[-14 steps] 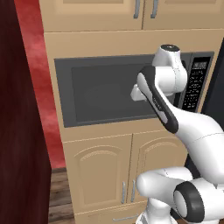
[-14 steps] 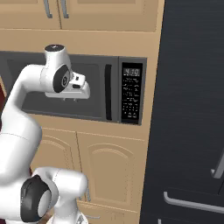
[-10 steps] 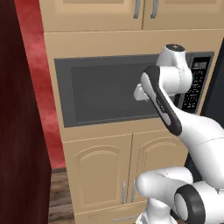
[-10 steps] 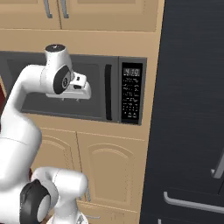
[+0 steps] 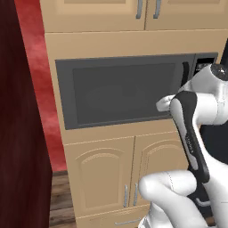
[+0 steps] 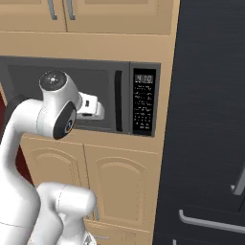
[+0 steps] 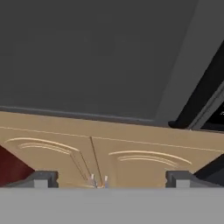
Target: Open the microwave door.
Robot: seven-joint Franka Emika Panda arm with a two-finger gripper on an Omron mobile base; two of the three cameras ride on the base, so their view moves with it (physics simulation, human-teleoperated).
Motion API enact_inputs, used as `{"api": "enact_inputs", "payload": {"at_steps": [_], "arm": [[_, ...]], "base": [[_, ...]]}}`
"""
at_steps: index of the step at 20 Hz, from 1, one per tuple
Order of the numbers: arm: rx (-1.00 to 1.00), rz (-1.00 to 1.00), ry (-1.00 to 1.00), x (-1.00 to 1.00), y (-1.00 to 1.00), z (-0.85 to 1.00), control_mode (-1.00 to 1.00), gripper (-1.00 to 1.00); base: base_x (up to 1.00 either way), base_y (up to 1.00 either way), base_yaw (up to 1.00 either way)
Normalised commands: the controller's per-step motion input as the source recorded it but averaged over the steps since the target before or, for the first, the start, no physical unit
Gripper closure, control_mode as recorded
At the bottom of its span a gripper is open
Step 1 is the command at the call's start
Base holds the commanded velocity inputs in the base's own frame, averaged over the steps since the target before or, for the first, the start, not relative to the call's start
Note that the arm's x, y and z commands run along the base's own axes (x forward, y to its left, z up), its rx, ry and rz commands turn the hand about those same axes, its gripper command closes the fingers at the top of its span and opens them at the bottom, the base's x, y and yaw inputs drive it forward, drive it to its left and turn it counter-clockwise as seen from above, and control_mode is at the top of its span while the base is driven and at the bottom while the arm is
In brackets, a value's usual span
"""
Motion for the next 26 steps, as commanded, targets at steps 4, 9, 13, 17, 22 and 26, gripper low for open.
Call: {"api": "enact_inputs", "payload": {"at_steps": [4, 9, 13, 17, 22, 26], "arm": [[0.03, 0.00, -0.19, -0.31, -0.52, 0.02, -1.00, -1.00], [0.01, -0.03, -0.10, -0.03, -0.59, 0.22, -1.00, -1.00], [0.02, -0.01, -0.06, 0.15, -0.57, 0.29, -1.00, -1.00], [0.06, 0.00, -0.14, 0.26, -0.20, 0.11, -1.00, -1.00], [0.07, 0.00, -0.18, 0.25, -0.15, 0.00, -1.00, -1.00], [0.07, 0.00, -0.18, 0.29, 0.00, 0.00, -1.00, -1.00]], "base": [[0.00, 0.00, 0.00], [0.00, 0.00, 0.00], [0.00, 0.00, 0.00], [0.00, 0.00, 0.00], [0.00, 0.00, 0.00], [0.00, 0.00, 0.00]]}}
